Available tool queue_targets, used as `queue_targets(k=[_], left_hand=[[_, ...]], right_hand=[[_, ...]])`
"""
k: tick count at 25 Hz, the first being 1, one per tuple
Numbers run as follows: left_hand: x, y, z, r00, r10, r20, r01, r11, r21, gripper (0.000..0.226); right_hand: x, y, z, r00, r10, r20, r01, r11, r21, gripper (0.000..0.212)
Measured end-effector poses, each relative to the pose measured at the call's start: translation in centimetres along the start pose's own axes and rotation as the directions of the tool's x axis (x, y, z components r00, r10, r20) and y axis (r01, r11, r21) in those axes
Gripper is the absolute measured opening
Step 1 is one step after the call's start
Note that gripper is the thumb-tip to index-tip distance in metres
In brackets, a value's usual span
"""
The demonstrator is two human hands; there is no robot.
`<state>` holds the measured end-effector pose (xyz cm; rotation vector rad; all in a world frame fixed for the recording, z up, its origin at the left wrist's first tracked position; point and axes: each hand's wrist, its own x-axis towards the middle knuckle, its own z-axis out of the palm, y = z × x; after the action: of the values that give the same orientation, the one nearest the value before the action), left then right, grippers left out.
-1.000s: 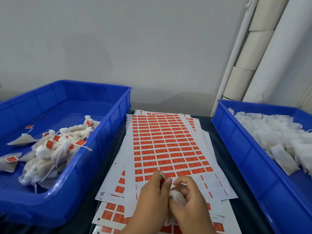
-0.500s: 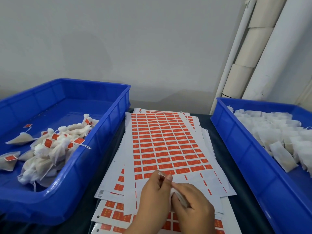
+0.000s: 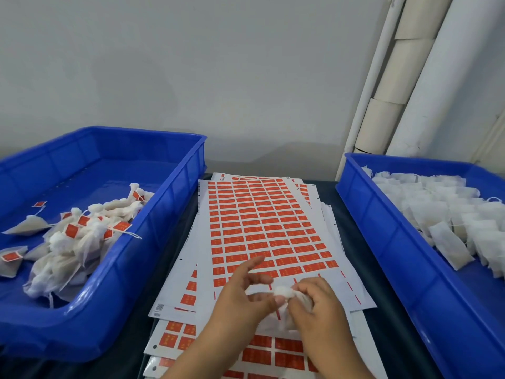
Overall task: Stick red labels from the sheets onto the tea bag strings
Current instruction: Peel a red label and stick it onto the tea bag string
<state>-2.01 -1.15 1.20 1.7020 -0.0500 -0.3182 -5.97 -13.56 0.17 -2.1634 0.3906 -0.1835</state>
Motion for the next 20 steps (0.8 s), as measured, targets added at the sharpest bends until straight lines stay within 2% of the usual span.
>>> queue_targets(k=[2,3,5,6,7,8,10,12,15,18,20], left_hand=[[0.1,0.0,0.0,0.993,0.078,-0.088,-0.077,0.997,0.018,0.042],[0.1,0.0,0.1,0.988,0.11,-0.109,-0.109,0.994,0.018,0.035],[-0.1,-0.1,0.4,0.977,0.178,-0.116,-0.174,0.984,0.044,0.024],[-0.2,-0.1,0.6,0.967,0.227,-0.118,-0.217,0.971,0.096,0.022],[-0.4,-0.1,0.6,0.952,0.281,-0.119,-0.258,0.949,0.182,0.026],[-0.5,-0.1,0.6,0.94,0.325,-0.105,-0.288,0.92,0.267,0.032],[-0.8,-0.4,0.5,0.925,0.377,-0.051,-0.334,0.868,0.368,0.037],[-1.2,-0.7,0.4,0.916,0.401,0.018,-0.372,0.832,0.413,0.029],[-1.4,-1.2,-0.2,0.9,0.433,0.049,-0.388,0.743,0.546,0.022],[-1.8,-1.3,-0.7,0.928,0.362,0.09,-0.336,0.705,0.625,0.014],[-2.3,-1.1,-1.1,0.952,0.283,0.115,-0.29,0.716,0.636,0.003]], right_hand=[[0.1,-0.4,-0.5,0.973,0.154,0.171,-0.185,0.966,0.181,0.007],[0.2,-0.6,-0.7,0.931,0.211,0.297,-0.311,0.886,0.345,0.009],[0.1,-0.8,-1.2,0.826,0.165,0.539,-0.525,0.573,0.629,0.013],[0.1,-0.9,-1.4,0.796,0.115,0.594,-0.581,0.425,0.695,0.019],[0.1,-0.7,-1.5,0.783,0.087,0.616,-0.606,0.331,0.723,0.025],[0.0,-0.6,-1.5,0.78,0.077,0.621,-0.614,0.288,0.735,0.029],[0.0,-0.3,-1.2,0.795,0.086,0.6,-0.595,0.3,0.745,0.025],[0.0,-0.3,-1.1,0.822,0.107,0.56,-0.551,0.399,0.733,0.016],[-0.4,0.2,-0.9,0.857,0.158,0.491,-0.487,0.56,0.67,0.021],[-1.0,0.4,-0.7,0.883,0.214,0.418,-0.423,0.749,0.51,0.019],[-1.2,0.6,-0.9,0.886,0.233,0.401,-0.408,0.801,0.437,0.015]])
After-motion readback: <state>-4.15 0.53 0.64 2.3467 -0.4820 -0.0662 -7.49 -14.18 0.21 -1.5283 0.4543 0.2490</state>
